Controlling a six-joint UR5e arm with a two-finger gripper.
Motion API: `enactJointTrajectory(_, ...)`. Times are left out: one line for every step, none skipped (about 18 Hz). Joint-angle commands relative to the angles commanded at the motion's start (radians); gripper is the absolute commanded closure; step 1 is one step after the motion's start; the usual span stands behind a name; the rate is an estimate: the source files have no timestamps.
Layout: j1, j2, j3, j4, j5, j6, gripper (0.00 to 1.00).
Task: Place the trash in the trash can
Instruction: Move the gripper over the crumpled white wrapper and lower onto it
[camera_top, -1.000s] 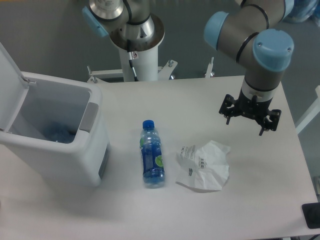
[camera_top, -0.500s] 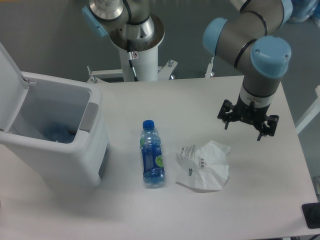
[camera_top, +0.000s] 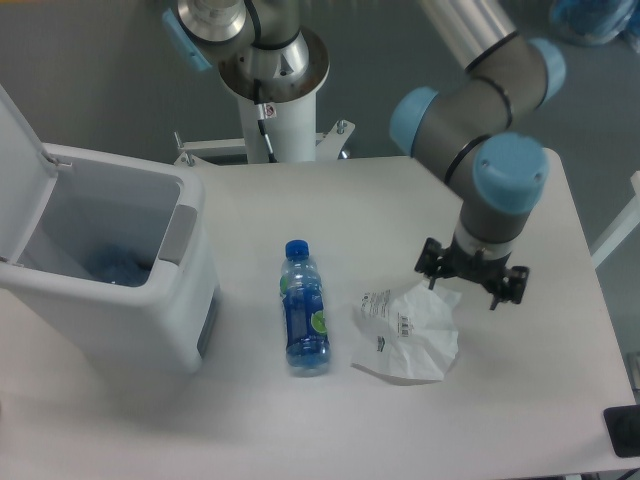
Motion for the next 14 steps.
enactJointTrajectory(-0.005, -0.003, 0.003, 0.0, 0.0, -0.014, 0.0)
enactJointTrajectory(-0.008, -0.008, 0.003, 0.0, -0.002, -0.034, 0.0)
enactJointTrajectory(-0.012, -0.006, 0.002, -0.002, 0.0, -0.038, 0.0)
enactJointTrajectory(-0.015, -0.002, -0.005, -0.003, 0.002, -0.032, 0.0)
enactJointTrajectory(-0.014, 0.006, -0.026, -0.002, 0.0, -0.017, 0.0)
enactJointTrajectory(-0.012, 0.015, -0.052, 0.005, 0.002, 0.03, 0.0)
enactJointTrajectory(-0.009, 0.027, -0.064, 0.005, 0.012, 0.119, 0.0)
enactJointTrajectory(0.001, 0.038, -0.087, 0.005, 0.02, 0.194, 0.0)
enactJointTrajectory(0.012, 0.049, -0.113, 0.006, 0.021, 0.251, 0.0)
enactJointTrajectory(0.024, 0.058, -0.13, 0.006, 0.021, 0.299, 0.0)
enactJointTrajectory(0.041, 0.07, -0.144, 0.006, 0.021, 0.349, 0.0)
enactJointTrajectory(0.056, 0.08, -0.152, 0.006, 0.02, 0.401, 0.0)
enactJointTrajectory(0.07, 0.083, -0.155, 0.005, 0.02, 0.449, 0.0)
enactJointTrajectory(0.081, 0.086, -0.158, 0.006, 0.018, 0.486, 0.0)
